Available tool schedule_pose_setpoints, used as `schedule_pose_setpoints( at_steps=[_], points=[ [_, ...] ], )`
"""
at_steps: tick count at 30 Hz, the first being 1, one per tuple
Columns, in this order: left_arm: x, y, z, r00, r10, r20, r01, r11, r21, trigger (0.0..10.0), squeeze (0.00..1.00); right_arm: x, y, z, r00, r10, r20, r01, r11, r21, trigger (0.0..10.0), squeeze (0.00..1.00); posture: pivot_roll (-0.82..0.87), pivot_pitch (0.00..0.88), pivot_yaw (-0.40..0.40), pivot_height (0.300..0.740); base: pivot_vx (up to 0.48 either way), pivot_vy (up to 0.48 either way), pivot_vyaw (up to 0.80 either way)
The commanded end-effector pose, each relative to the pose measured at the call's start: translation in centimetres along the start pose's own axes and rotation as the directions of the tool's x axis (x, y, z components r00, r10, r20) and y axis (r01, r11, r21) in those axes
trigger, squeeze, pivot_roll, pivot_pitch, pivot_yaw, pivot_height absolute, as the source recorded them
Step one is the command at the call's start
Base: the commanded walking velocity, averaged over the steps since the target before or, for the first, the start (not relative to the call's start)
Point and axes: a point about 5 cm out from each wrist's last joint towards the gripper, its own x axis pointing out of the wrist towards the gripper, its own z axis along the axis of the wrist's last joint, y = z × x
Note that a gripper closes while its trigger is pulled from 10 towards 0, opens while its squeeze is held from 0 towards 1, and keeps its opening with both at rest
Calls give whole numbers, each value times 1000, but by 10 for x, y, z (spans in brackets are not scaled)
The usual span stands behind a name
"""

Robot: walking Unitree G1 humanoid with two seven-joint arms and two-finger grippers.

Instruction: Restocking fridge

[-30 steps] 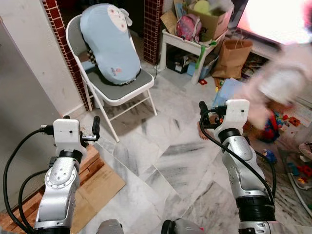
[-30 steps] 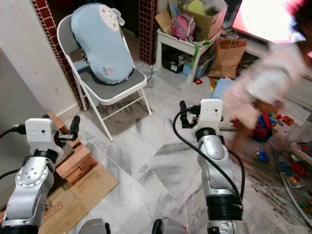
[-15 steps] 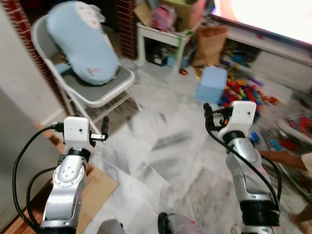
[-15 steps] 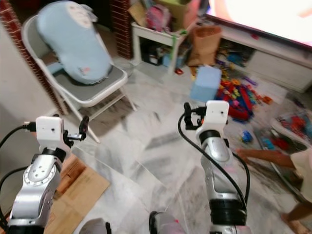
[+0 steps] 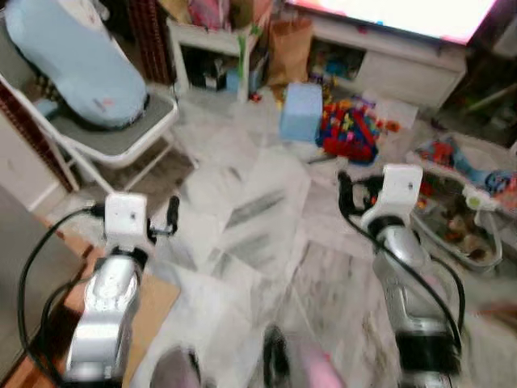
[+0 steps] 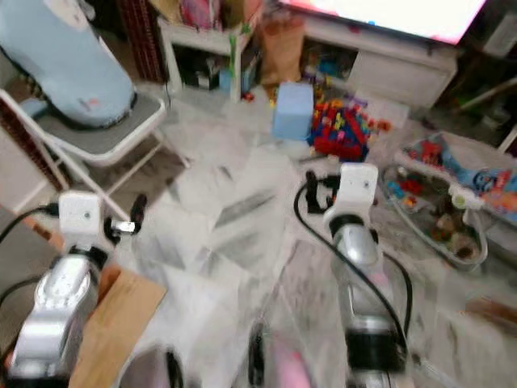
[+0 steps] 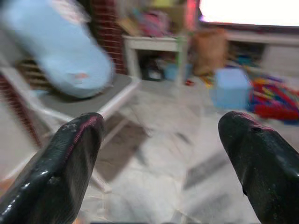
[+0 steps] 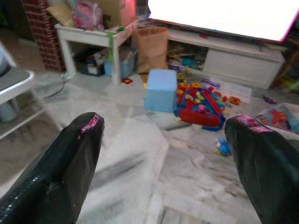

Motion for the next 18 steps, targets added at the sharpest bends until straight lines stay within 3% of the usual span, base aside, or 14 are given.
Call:
schedule_pose_setpoints(
  at_steps=[1, 14, 18],
  points=[
    [-2, -1, -7, 999, -3, -36, 2, 1000, -11, 10000, 0, 1, -1, 4, 1000, -9, 8, 9, 1000, -9, 10000, 0, 45, 143, -27, 740, 0, 0, -712],
    [-1, 2, -4, 999, -34, -27, 33, 998, -54, 10000, 0, 0, 3, 5, 1000, -8, 3, 8, 999, 35, 10000, 0, 45, 149, -19, 740, 0, 0, -748],
    [0, 2, -3, 999, -33, -25, 32, 998, -60, 10000, 0, 0, 3, 5, 1000, 1, -1, -1, 998, 65, 10000, 0, 41, 149, -19, 740, 0, 313, -761]
  ],
)
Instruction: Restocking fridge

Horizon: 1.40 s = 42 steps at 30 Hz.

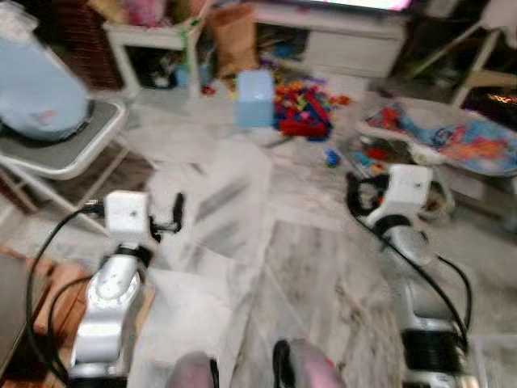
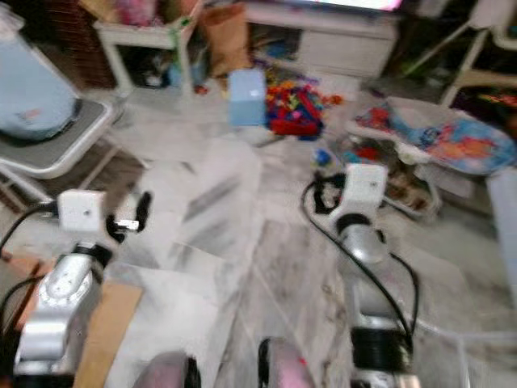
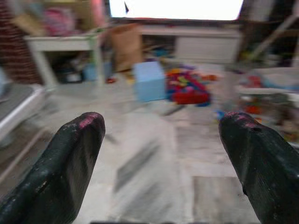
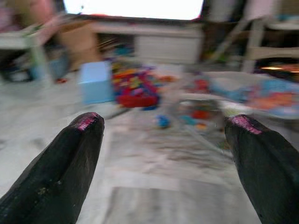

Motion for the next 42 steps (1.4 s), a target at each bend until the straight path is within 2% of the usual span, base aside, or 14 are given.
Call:
schedule_pose_setpoints(
  at_steps=[1, 15, 24, 28, 42],
  points=[
    [-2, 5, -2, 1000, 13, -10, -13, 1000, -1, 10000, 0, 0, 6, 1, 1000, 22, 3, -22, 1000, 15, 10000, 0, 41, 149, -19, 740, 0, 311, -763],
    [0, 2, 0, 1000, -9, -7, 8, 1000, -10, 10000, 0, 1, 1, 4, 1000, 5, 21, -6, 1000, 11, 10000, 0, 38, 149, -23, 740, 0, 40, -779],
    [-5, -2, -2, 999, -48, -14, 47, 999, -26, 10000, 0, 1, 0, 6, 1000, -10, 29, 9, 1000, 1, 10000, 0, 33, 155, -23, 740, 0, 0, -800],
    [-8, -2, -6, 998, -54, -26, 53, 998, -30, 10000, 0, 1, -1, 6, 999, -16, 33, 16, 1000, -1, 10000, 0, 30, 159, -20, 740, 0, 0, 0],
    [-4, -7, -1, 996, -87, -8, 86, 995, -49, 10000, 0, 4, -3, 10, 998, -27, 62, 28, 999, -18, 10000, 0, 34, 150, -21, 740, 0, 0, -229]
  ],
)
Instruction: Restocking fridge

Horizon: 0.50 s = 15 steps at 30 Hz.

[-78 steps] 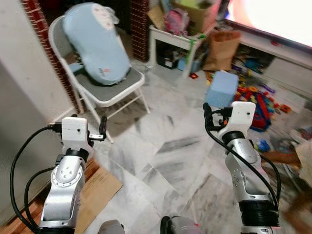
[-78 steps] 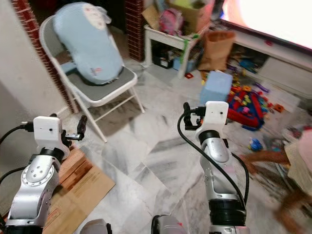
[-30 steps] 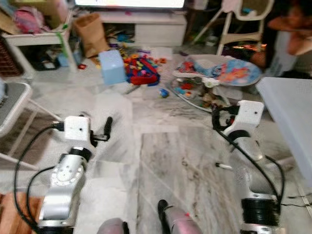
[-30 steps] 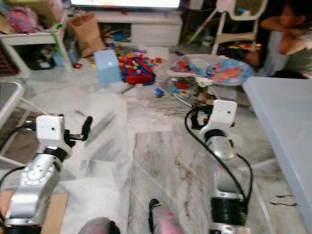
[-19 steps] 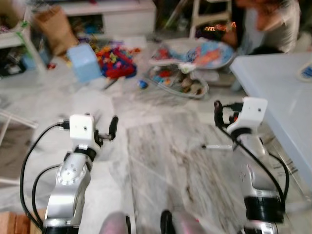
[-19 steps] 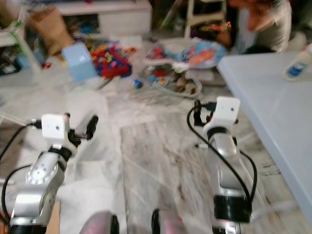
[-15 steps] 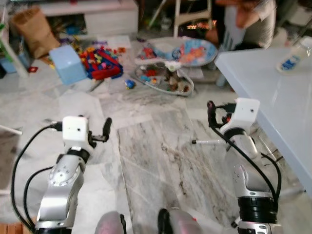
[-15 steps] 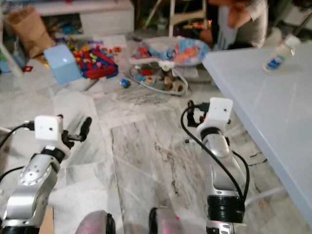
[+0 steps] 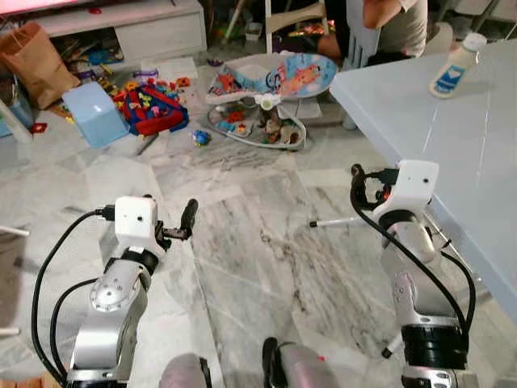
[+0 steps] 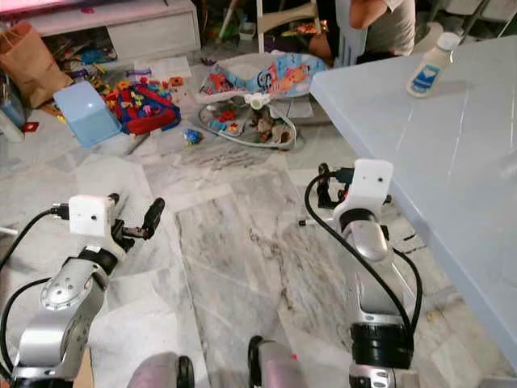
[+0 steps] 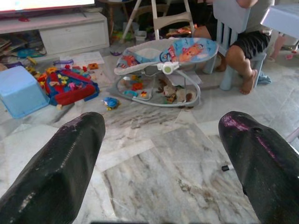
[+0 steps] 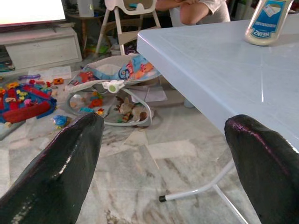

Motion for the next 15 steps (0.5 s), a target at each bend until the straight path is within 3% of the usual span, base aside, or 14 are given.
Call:
schedule_pose_setpoints(
  at_steps=[1, 4, 8, 10, 15],
  points=[
    [1, 0, 4, 1000, -3, 12, 3, 1000, 3, 10000, 0, 1, -2, 1, 1000, -18, 12, 18, 1000, 1, 10000, 0, 34, 150, -21, 740, 0, 0, -800],
    [2, 3, 9, 1000, 3, 24, -3, 1000, 13, 10000, 0, 3, 1, 6, 999, -5, 38, 4, 1000, 21, 10000, 0, 41, 150, -17, 740, 0, 0, -800],
    [3, 4, 17, 999, 10, 43, -11, 1000, 24, 10000, 0, 8, 6, 16, 998, 7, 68, -7, 1000, 6, 10000, 0, 56, 161, -9, 740, 0, 0, 0],
    [1, 3, 19, 999, 11, 48, -12, 1000, 28, 10000, 0, 10, 6, 19, 998, -7, 68, 6, 1000, 16, 10000, 0, 66, 166, -8, 740, 0, 0, -800],
    [-2, 5, 17, 999, 2, 46, -4, 1000, 28, 10000, 0, 5, 5, 15, 997, -24, 70, 26, 999, -27, 10000, 0, 57, 178, -17, 740, 309, 0, -800]
  ],
)
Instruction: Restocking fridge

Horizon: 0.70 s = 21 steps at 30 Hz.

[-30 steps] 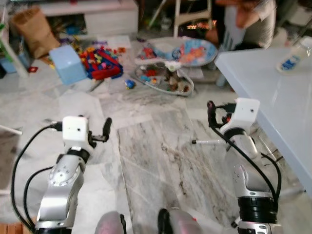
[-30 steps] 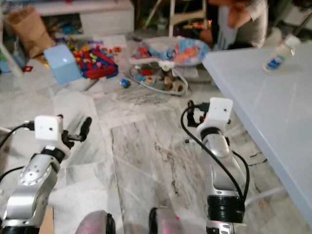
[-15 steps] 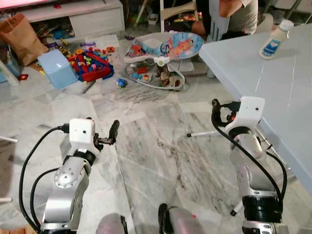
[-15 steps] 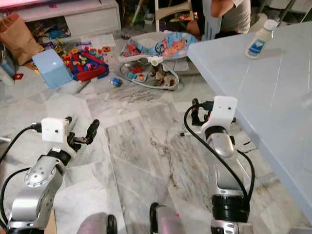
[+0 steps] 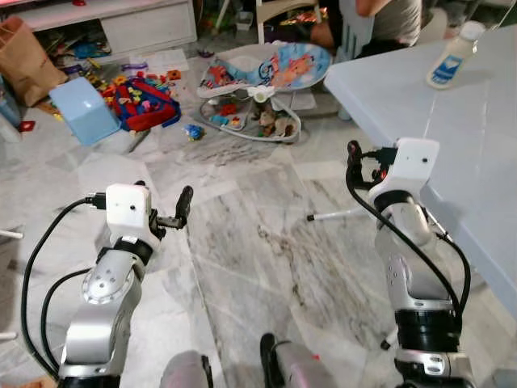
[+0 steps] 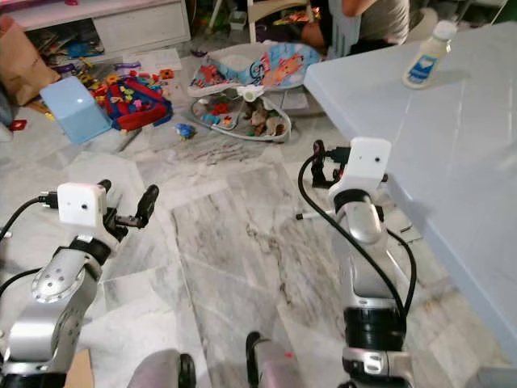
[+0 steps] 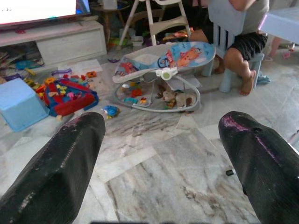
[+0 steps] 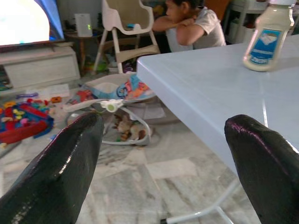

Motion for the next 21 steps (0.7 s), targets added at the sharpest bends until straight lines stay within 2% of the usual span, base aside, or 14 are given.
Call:
schedule_pose_setpoints(
  at_steps=[1, 10, 16, 21],
  points=[
    [-1, 0, 0, 1000, -6, 3, 6, 1000, -3, 10000, 0, -4, -5, -6, 1000, -23, -20, 23, 1000, -17, 10000, 0, 57, 178, -17, 740, 401, 0, -800],
    [4, -4, -1, 1000, -22, -4, 22, 1000, -17, 10000, 0, -8, -3, -8, 1000, -13, -18, 12, 999, -30, 10000, 0, 42, 168, -11, 740, 395, 0, -800],
    [3, -7, -8, 1000, -22, -15, 21, 999, -41, 10000, 0, -21, -2, -8, 1000, 7, 28, -4, 996, -84, 10000, 0, 32, 146, -3, 740, 0, 0, -800],
    [6, -8, -6, 1000, -7, 5, 7, 1000, -27, 10000, 0, -31, -2, -7, 999, 13, 52, -7, 994, -109, 10000, 0, 27, 139, 0, 740, 0, 0, -800]
  ],
)
